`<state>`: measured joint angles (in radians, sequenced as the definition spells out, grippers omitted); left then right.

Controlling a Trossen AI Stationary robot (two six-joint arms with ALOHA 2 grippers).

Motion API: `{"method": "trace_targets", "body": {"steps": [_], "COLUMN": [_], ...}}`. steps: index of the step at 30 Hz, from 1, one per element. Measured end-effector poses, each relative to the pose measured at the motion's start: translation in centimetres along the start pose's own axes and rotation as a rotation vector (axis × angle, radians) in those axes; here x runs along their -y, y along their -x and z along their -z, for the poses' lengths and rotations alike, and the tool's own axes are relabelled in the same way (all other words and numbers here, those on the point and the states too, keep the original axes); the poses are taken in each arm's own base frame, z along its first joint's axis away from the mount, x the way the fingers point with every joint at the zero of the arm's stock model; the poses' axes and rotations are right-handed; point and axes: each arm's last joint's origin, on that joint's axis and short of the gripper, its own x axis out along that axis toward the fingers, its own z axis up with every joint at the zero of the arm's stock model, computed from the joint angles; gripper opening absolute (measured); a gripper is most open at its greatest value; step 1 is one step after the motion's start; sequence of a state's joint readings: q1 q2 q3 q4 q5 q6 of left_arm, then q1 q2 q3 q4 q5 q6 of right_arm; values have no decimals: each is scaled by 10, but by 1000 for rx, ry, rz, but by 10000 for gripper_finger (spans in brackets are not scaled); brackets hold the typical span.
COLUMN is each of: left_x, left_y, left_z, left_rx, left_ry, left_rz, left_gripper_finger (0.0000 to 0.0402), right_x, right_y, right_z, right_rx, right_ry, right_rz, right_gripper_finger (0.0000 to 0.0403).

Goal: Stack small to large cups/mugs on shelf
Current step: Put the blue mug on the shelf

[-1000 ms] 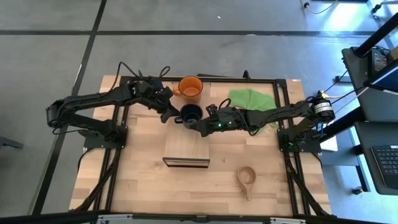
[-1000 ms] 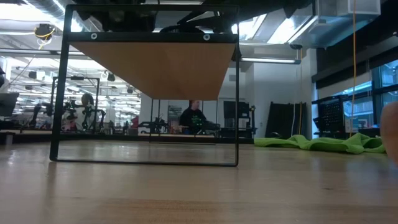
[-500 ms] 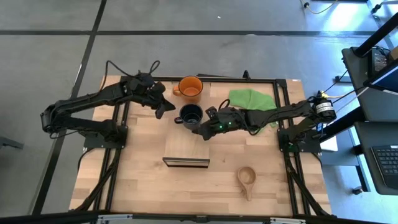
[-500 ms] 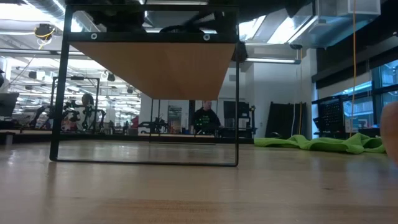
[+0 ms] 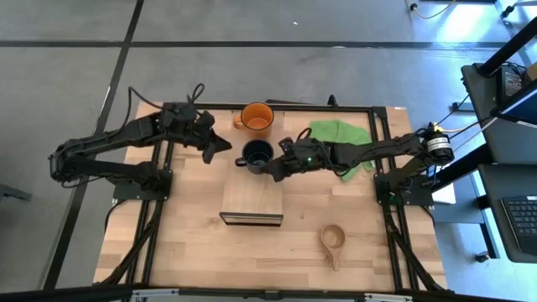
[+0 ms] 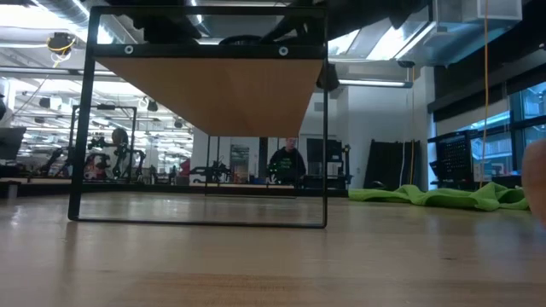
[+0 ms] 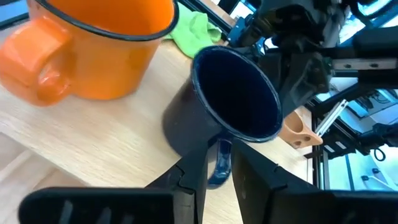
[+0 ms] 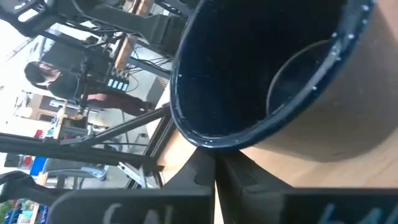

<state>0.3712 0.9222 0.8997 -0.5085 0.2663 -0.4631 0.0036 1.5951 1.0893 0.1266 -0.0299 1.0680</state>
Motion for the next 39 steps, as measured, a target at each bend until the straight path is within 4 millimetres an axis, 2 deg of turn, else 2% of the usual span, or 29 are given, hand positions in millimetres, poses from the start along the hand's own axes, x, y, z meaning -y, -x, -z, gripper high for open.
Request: {"method": "trace_targets", "body": {"steps": [11, 19, 25, 32, 39], "left_x": [9, 30, 41, 46, 44], "left_y": [-3, -8, -21, -38, -42], "left_z": [9, 23, 33, 39, 39], "left_rx": [-55, -136, -166, -166, -117], "left_ry": [45, 43, 21, 8, -4], "left_rz": [13, 90, 41, -34, -122], "left_gripper_finger": [66, 66, 66, 66, 66], "right_x": [-1, -1, -1, -2, -2], "right_y": [0, 0, 0, 0, 0], "right_z": [-3, -3, -3, -3, -3], "right_rx": [-5, -5, -9, -24, -24], "right_ry": [2, 2, 4, 6, 6], "right_rz": [-31, -33, -38, -47, -50], "right_gripper_finger": [1, 3, 3, 4, 4]}}
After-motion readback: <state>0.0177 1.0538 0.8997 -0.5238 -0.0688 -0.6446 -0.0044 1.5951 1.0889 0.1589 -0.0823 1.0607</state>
